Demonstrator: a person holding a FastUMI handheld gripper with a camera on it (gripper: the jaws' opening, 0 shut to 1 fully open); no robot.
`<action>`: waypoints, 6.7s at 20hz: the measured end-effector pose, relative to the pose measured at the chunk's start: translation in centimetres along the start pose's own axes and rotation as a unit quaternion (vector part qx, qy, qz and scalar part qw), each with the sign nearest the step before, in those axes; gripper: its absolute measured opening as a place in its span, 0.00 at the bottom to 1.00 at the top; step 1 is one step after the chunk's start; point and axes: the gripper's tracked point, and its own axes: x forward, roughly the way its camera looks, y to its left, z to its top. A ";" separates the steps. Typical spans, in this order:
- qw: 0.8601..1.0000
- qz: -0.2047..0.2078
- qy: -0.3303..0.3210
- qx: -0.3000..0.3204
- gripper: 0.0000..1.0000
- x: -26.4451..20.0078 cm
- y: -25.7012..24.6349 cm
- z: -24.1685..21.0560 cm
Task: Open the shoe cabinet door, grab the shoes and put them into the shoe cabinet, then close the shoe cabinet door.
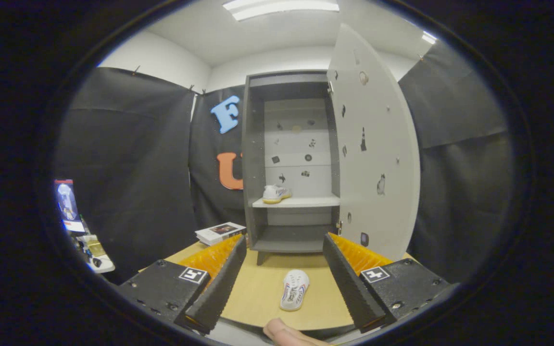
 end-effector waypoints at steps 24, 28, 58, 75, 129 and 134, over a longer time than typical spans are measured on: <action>0.973 -0.102 0.195 0.066 0.88 22.3 -1.6 -29.5; 0.971 -0.094 0.193 0.100 0.71 23.4 -1.6 -30.7; 0.998 -0.033 0.029 -0.041 0.05 17.9 -1.1 -3.5; 0.996 -0.079 -0.006 -0.039 0.05 28.2 -2.7 17.8; 0.986 -0.124 -0.069 -0.088 1.00 12.8 0.2 25.0; 0.987 -0.120 -0.069 -0.077 1.00 7.0 -2.5 27.0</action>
